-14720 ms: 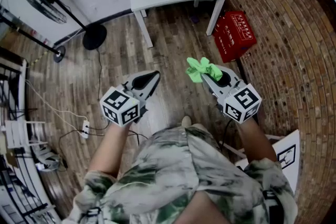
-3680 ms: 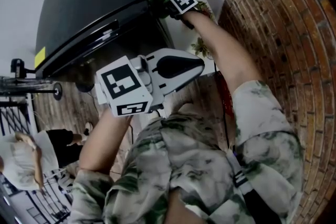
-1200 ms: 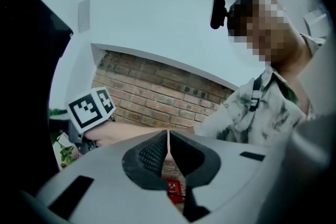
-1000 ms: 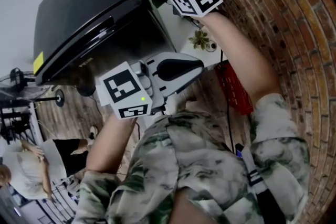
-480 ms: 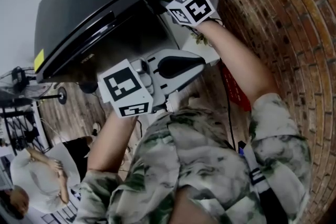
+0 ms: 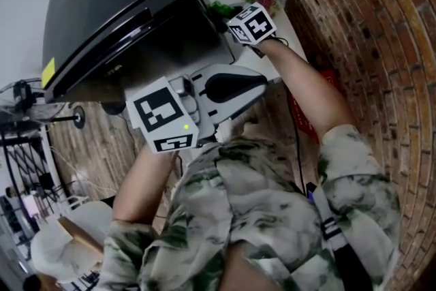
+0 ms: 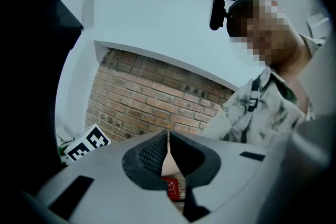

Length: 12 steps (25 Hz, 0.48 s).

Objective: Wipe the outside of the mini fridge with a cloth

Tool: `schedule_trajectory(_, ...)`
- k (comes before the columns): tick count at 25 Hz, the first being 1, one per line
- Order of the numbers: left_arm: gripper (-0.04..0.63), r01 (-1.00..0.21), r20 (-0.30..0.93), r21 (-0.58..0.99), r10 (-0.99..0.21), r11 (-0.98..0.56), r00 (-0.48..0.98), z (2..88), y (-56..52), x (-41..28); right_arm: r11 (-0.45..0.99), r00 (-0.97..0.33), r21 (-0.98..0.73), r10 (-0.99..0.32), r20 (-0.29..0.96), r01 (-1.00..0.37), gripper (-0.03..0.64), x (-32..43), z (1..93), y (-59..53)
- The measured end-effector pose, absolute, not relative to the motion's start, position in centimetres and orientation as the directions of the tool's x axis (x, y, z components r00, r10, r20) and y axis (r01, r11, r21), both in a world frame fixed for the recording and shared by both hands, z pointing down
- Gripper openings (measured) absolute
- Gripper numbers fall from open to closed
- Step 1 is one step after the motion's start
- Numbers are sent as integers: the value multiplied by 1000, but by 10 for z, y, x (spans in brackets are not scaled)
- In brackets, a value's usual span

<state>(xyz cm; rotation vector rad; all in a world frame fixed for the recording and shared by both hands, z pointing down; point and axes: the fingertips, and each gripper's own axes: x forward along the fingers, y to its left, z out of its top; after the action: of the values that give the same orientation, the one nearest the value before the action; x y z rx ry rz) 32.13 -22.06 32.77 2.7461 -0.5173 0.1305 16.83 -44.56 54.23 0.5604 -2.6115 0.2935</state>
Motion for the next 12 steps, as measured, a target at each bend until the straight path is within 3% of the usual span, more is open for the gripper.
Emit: schedule_trajectory(12,29,-386,153,331,-355,-861,922,338,-218,321,889,-757,-132,-286,588,-438,92,177,620,-432)
